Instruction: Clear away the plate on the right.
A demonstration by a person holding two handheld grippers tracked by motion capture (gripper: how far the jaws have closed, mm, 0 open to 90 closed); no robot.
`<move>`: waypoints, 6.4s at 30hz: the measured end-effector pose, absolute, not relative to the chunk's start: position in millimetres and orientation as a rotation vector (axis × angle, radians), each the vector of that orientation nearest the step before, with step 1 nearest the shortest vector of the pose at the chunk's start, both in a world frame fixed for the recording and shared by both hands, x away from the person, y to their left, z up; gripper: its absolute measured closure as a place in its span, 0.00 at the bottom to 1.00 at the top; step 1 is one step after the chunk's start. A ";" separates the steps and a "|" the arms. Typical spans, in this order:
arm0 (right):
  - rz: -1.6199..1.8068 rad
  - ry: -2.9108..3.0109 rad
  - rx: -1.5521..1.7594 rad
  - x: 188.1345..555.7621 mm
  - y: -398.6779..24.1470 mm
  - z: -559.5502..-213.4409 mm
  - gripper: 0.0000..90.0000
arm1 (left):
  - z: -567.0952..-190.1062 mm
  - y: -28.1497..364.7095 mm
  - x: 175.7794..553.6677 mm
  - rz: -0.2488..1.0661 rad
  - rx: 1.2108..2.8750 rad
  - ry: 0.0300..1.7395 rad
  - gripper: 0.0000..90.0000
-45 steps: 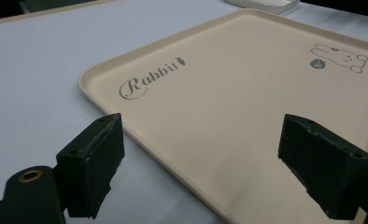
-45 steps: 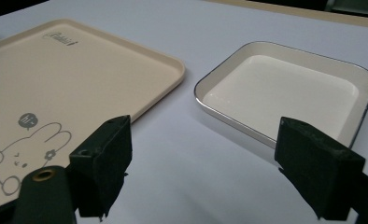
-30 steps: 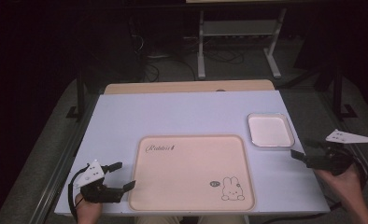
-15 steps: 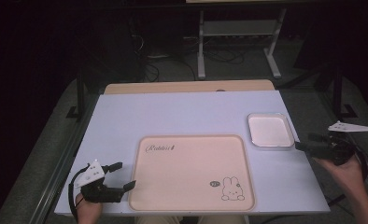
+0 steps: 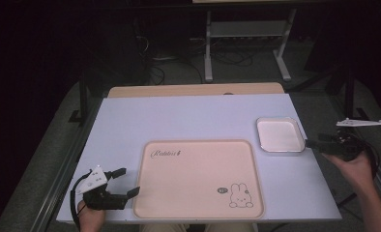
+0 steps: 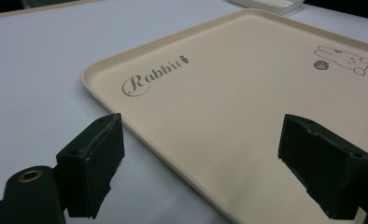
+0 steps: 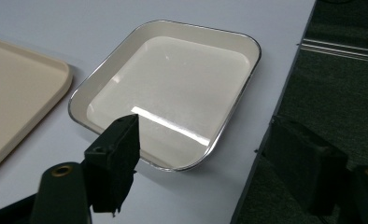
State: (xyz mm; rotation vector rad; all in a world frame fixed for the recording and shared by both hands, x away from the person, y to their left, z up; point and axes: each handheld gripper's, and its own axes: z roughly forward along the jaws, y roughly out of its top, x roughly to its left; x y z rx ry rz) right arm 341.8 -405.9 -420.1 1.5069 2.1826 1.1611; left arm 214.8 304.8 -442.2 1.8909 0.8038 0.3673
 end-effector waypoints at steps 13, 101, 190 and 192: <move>1.096 2.209 1.589 364.5 -403.8 -423.9 0.34 | -443.2 305.3 215.9 0.362 1.891 0.811 0.16; 0.828 2.074 2.185 420.4 -381.0 -437.7 0.98 | -441.1 312.7 217.0 0.367 1.876 0.808 0.16; 1.512 1.961 2.024 282.7 -303.7 -332.8 0.98 | -434.3 315.1 208.4 0.389 1.819 0.793 0.16; 1.515 1.970 2.012 282.4 -296.5 -329.9 0.98 | -434.4 315.3 208.5 0.389 1.818 0.794 0.16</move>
